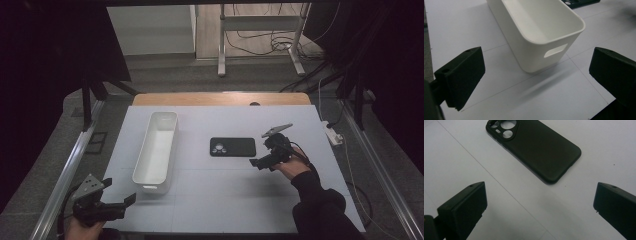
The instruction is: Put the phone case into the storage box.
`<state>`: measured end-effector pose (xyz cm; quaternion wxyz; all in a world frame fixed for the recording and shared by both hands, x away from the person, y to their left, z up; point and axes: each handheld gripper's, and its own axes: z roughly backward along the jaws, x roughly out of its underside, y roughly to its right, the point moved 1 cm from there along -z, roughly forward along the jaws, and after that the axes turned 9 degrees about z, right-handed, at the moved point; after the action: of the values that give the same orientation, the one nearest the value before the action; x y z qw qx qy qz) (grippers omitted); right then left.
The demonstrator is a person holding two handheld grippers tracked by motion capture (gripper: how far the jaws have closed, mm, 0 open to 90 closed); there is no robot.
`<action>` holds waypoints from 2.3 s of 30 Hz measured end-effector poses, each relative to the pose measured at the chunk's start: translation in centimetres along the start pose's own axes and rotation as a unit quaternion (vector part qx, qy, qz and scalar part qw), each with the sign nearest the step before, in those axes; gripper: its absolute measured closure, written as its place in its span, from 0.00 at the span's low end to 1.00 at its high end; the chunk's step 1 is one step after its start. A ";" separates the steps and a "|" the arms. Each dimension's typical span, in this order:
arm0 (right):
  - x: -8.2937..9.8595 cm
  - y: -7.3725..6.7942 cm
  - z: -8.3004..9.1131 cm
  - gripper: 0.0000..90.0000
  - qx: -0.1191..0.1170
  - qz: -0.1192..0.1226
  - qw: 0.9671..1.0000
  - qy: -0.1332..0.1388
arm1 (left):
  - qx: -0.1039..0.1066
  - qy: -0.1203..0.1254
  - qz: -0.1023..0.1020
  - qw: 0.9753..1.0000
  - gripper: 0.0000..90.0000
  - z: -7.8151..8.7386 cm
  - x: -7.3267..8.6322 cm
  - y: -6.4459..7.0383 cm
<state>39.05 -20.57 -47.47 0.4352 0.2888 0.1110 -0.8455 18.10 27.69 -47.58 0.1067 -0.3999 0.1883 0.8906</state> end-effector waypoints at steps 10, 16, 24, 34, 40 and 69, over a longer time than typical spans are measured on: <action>-1.1 0.4 -1.2 0.00 -0.006 -0.001 1.000 -0.005 | 0.002 0.000 0.001 1.000 0.01 0.0 0.0 0.0; -1.8 0.5 -2.2 0.00 -0.012 0.000 1.000 -0.010 | 0.002 0.000 0.001 1.000 0.01 0.0 0.0 0.0; -2.9 0.8 -3.2 0.00 -0.008 0.009 1.000 -0.014 | 0.002 0.000 0.002 1.000 0.01 0.0 0.0 -0.1; -3.9 1.2 -4.2 0.00 -0.006 0.003 1.000 -0.016 | 0.002 -0.001 0.001 1.000 0.01 0.0 0.0 -0.1; -4.4 1.3 -4.8 0.00 -0.014 -0.001 1.000 -0.021 | 0.002 -0.001 0.001 1.000 0.01 0.0 0.0 -0.1; -5.7 3.1 -6.6 0.99 -0.018 0.002 0.999 -0.050 | 0.003 -0.002 0.002 1.000 0.02 0.0 0.0 -0.1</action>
<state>46.72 -15.68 -49.22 0.4465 0.2389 0.1039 -0.8560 18.16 27.76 -47.61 0.1060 -0.3974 0.1915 0.8912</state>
